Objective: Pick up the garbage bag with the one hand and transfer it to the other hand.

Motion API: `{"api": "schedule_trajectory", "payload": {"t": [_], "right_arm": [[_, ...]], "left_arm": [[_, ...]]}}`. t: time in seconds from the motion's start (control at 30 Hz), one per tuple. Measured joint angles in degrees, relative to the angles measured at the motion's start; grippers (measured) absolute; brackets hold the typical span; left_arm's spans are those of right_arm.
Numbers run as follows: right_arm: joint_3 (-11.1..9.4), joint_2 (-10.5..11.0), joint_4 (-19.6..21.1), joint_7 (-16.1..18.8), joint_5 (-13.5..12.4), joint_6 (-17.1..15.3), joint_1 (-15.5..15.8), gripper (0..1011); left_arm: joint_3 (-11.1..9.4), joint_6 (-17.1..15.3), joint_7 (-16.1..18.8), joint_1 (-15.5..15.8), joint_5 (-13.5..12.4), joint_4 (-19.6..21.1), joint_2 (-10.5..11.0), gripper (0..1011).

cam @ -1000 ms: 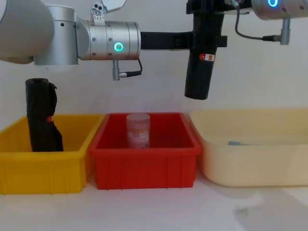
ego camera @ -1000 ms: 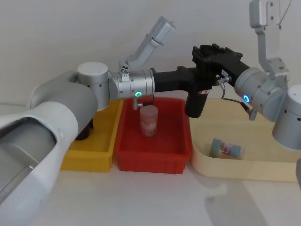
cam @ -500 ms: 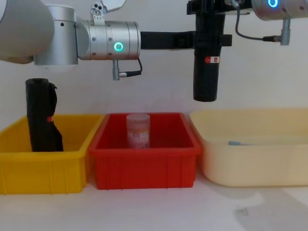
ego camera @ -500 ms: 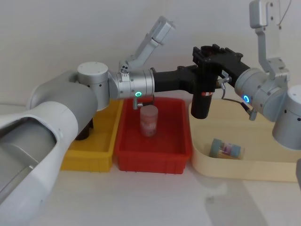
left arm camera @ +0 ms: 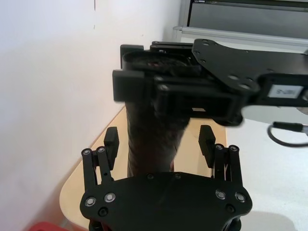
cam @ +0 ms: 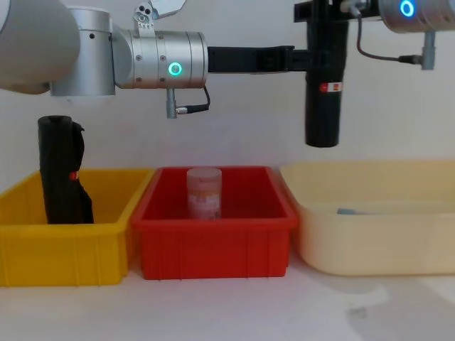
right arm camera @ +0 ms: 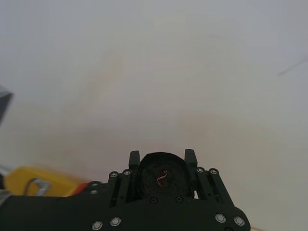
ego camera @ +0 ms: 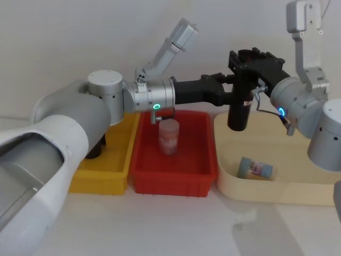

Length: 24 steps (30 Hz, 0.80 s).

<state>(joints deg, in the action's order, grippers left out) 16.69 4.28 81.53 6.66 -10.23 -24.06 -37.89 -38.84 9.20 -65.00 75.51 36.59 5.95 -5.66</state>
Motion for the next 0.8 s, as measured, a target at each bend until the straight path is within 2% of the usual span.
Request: {"api": "schedule_trajectory", "payload": {"t": [0.5, 0.63, 0.67, 0.8], "right_arm": [[-2.1, 1.0, -2.3, -5.2, 3.9, 1.8, -0.9, 559], [-2.5, 1.3, -2.7, -6.1, 4.6, 2.1, -1.1, 690], [-2.5, 1.3, -2.8, -6.1, 4.7, 2.1, -1.1, 690], [-2.7, 1.5, -3.0, -6.6, 5.1, 2.3, -1.2, 837]], "left_arm": [[0.0, 0.0, 0.0, 0.0, 0.0, 0.0, 0.0, 1001], [0.0, 0.0, 0.0, 0.0, 0.0, 0.0, 0.0, 1001], [0.0, 0.0, 0.0, 0.0, 0.0, 0.0, 0.0, 1001], [0.0, 0.0, 0.0, 0.0, 0.0, 0.0, 0.0, 1001]]}}
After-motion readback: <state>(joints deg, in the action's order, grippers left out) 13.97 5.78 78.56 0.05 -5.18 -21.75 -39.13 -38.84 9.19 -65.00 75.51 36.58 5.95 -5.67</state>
